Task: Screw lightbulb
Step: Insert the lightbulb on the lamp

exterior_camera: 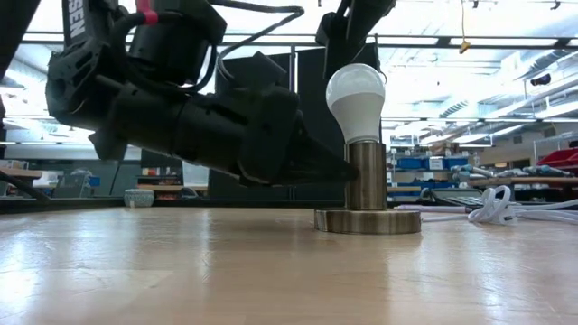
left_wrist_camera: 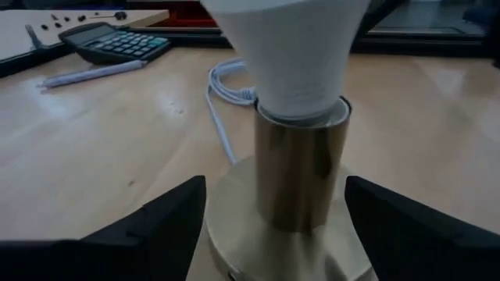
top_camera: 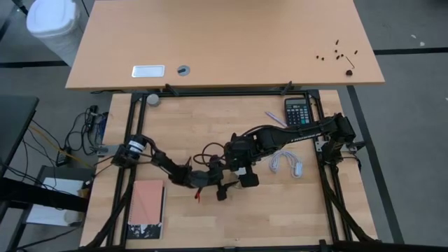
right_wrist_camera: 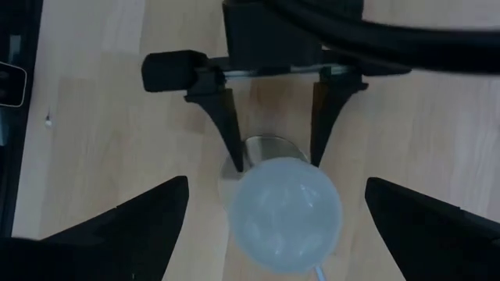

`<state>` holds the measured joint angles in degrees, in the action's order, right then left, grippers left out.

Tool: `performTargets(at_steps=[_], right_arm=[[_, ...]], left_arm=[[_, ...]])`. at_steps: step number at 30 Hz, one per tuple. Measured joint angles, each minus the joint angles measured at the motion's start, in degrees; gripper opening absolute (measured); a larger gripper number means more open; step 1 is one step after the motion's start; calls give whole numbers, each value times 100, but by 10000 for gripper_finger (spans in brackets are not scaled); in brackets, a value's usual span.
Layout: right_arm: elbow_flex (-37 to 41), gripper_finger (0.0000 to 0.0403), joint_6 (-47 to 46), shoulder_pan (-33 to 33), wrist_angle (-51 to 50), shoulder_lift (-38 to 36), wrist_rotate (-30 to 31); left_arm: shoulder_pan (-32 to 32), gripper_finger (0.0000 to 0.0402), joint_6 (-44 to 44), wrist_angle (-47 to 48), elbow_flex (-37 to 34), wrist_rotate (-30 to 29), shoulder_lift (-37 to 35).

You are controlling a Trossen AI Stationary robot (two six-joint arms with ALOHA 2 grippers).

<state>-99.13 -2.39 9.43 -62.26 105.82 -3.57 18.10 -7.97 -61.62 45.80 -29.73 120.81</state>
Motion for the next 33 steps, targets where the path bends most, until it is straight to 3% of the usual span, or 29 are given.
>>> performTargets(at_steps=[6,13,19,33], right_arm=[[0,398,2,0,9,0,96],[0,398,-119,19,-19,0,101],[0,398,-149,70,-45,0,105],[0,398,-105,97,23,0,249]], left_arm=[[-12,312,156,-36,5,148,11],[-11,312,249,-922,9,237,521],[-10,312,384,-1109,26,238,535],[-30,307,776,-647,385,161,535]])
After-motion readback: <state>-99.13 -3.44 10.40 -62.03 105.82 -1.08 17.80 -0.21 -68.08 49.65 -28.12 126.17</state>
